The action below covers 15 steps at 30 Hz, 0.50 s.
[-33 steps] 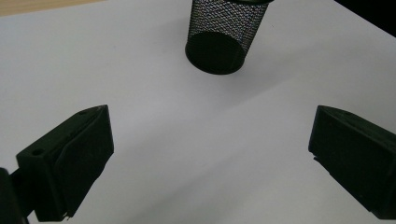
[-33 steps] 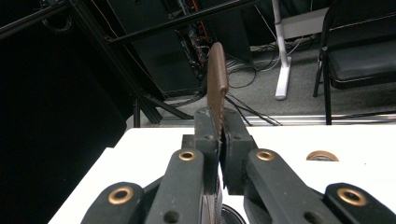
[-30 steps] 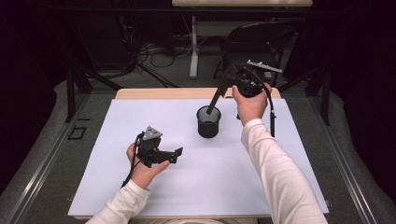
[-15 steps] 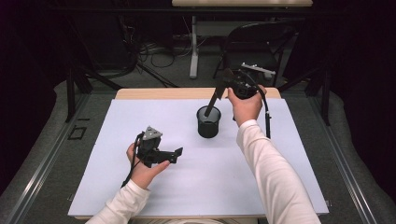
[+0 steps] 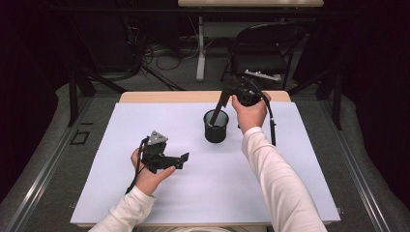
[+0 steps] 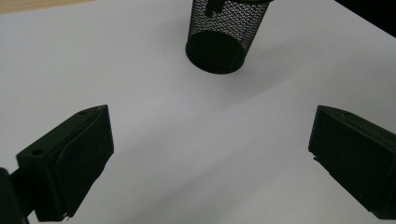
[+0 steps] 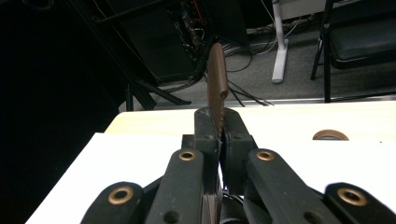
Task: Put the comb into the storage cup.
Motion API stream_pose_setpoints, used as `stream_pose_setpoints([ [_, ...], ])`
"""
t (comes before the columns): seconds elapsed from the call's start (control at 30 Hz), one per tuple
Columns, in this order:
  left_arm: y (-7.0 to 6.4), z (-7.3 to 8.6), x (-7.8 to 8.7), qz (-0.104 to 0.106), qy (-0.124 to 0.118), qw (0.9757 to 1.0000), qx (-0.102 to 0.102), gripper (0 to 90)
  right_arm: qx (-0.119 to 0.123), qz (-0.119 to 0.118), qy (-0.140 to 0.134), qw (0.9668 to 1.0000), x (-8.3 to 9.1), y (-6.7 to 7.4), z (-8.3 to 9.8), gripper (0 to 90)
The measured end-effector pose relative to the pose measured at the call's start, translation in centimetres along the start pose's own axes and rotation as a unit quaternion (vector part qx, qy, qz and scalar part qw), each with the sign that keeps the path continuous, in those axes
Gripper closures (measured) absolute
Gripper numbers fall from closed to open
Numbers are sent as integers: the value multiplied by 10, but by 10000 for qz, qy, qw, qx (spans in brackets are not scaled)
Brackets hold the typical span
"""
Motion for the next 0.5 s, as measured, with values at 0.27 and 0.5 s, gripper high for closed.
stream_pose_setpoints([
  [0.27,0,0,0,-2,4,10000,1,4,-37,-11,116,9999,-6,-2,12,875],
  [0.5,0,1,0,3,25,10000,-12,4,4,10,238,9997,-12,-2,23,875],
])
Point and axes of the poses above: each handheld gripper's, and its own axes: x roughly backward along the jaws, z roughly out of its underside, y roughly to its left, the point moved 9 cm from there along -x, roughly forward along the jaws, and after that the axes turned 1 degree about y, right-handed, at the moved point
